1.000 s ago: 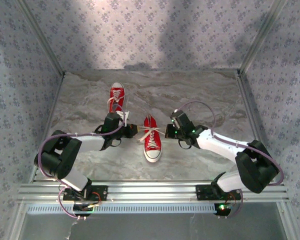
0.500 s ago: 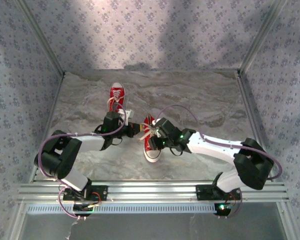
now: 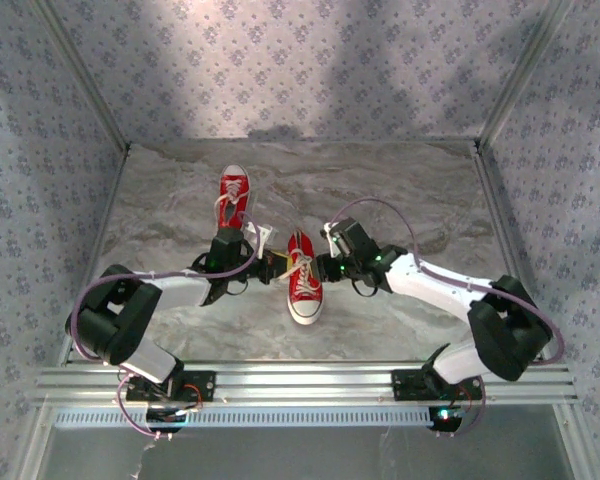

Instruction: Tie the shoes

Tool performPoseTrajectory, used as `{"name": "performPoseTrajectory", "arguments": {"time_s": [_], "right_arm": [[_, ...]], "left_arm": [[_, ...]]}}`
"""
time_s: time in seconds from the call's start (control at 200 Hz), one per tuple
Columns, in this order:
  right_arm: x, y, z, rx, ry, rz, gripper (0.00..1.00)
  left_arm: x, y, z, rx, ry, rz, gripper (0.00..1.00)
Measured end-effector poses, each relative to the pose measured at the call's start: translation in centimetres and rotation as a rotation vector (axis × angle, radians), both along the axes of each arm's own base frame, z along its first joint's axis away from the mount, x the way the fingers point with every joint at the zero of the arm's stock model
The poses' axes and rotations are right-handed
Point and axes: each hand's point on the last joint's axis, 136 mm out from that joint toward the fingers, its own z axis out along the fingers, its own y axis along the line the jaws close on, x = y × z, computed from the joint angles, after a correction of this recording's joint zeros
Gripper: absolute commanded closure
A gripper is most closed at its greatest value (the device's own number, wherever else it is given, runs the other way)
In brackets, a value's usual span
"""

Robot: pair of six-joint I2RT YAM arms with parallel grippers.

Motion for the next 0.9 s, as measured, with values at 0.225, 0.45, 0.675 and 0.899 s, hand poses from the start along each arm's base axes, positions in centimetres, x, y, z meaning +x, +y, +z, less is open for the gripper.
{"name": "performPoseTrajectory", "arguments": {"time_s": [0.225,0.45,0.675,0.899], "right_arm": [[-0.3,0.8,-1.2,0.018,0.050,0.044,0.58],[0.3,1.4,-2.0,0.023,0.063,0.055,0.85],[1.5,0.7,-1.1,0.023,0.012,-0.012,1.00],[2.3,-1.4,-0.1,0.003,-0.038,-0.193,1.00]], "left_arm": [[0.0,0.0,0.0,0.001,-0.003,-0.002,1.00],[0.0,0.0,0.0,0.003,-0.001,-0.001,1.00],[1.5,1.8,-1.2,0.106,0.027,0.135,1.00],[3.3,3.5,-0.4,0.178,0.006,0.267,1.00]]}}
